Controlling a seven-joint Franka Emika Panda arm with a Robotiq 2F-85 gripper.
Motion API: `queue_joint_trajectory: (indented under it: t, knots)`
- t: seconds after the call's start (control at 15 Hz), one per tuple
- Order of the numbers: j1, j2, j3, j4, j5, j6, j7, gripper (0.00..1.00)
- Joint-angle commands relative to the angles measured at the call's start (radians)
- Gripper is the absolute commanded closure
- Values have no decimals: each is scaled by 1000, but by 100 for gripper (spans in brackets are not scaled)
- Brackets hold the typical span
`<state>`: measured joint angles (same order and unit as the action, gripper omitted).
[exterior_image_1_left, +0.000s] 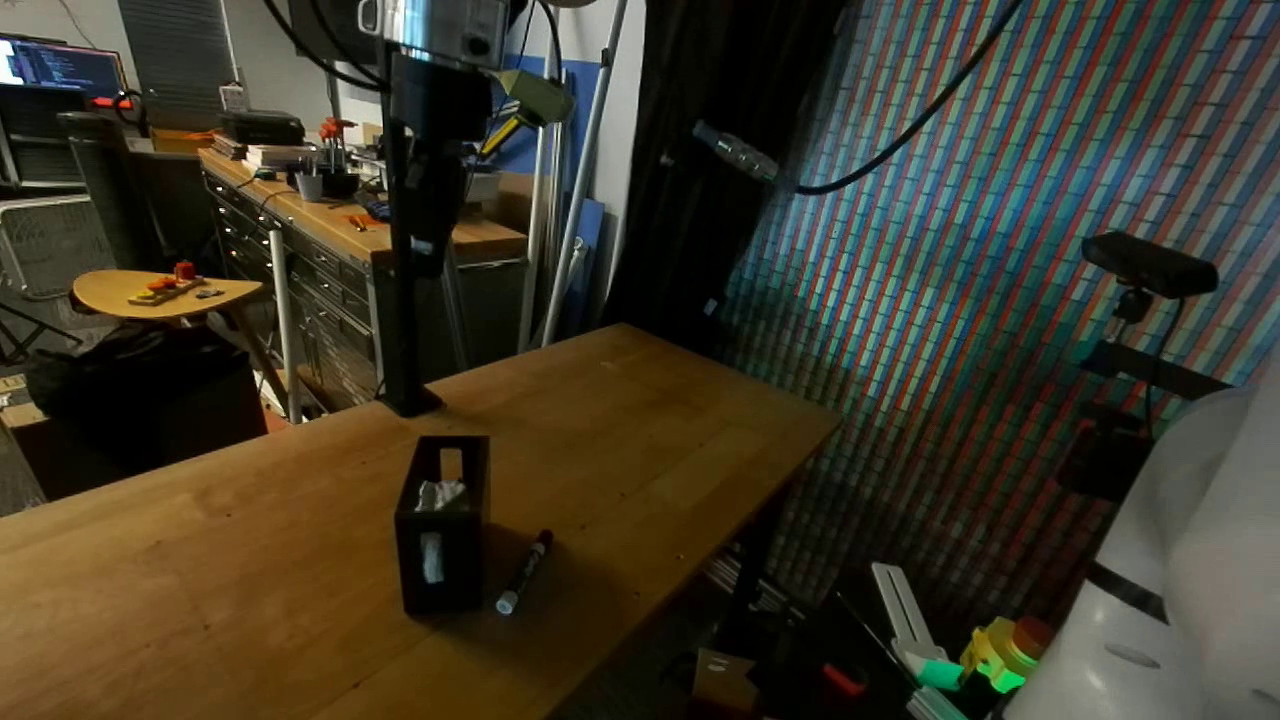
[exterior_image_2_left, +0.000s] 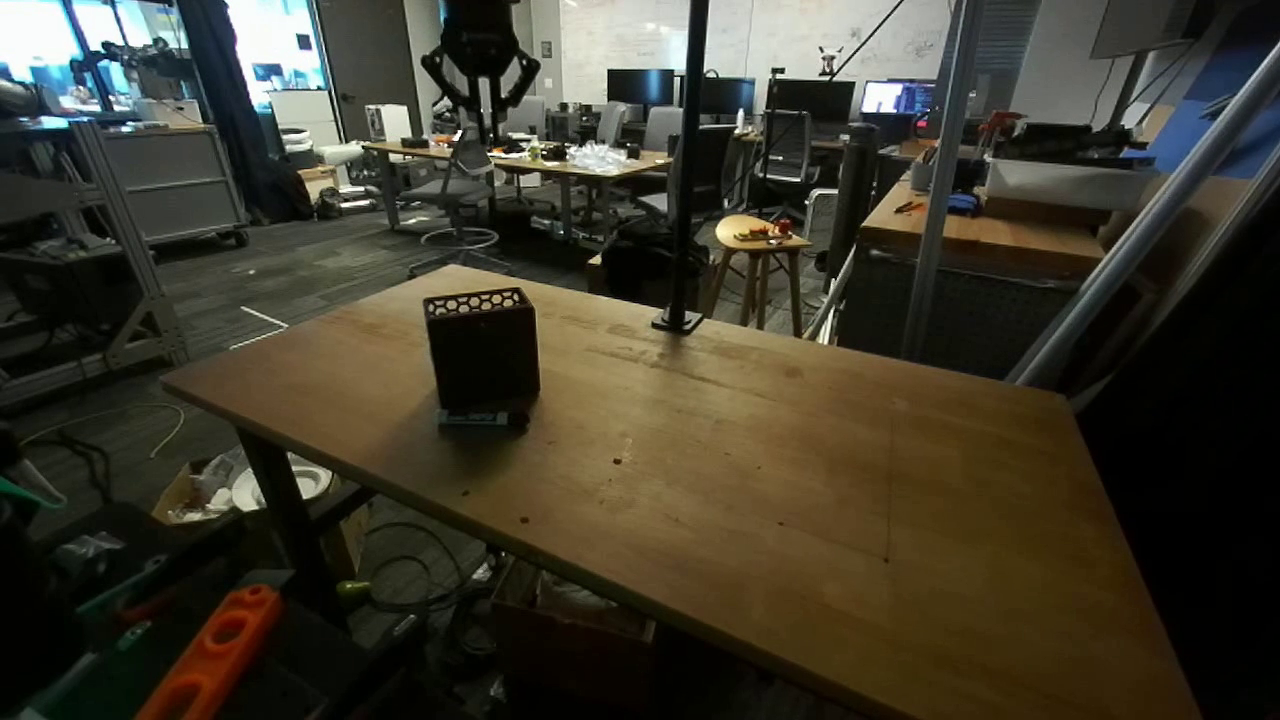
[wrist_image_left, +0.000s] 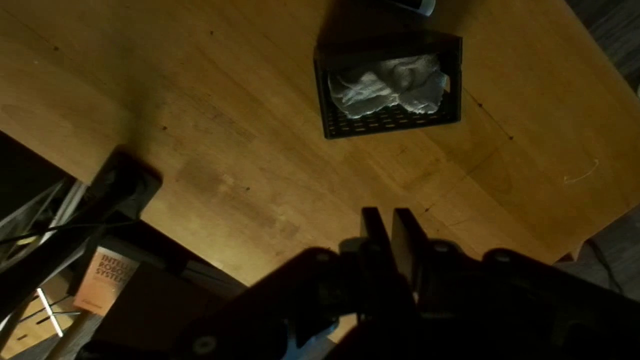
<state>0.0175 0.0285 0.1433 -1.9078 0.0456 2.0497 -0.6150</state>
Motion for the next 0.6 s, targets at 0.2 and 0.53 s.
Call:
queue_joint_trajectory:
  t: [0.2, 0.53]
  knots:
    - [32, -30, -22, 7, -3, -2, 96, 74]
    - [37, -32, -22, 7, -3, -2, 116, 57]
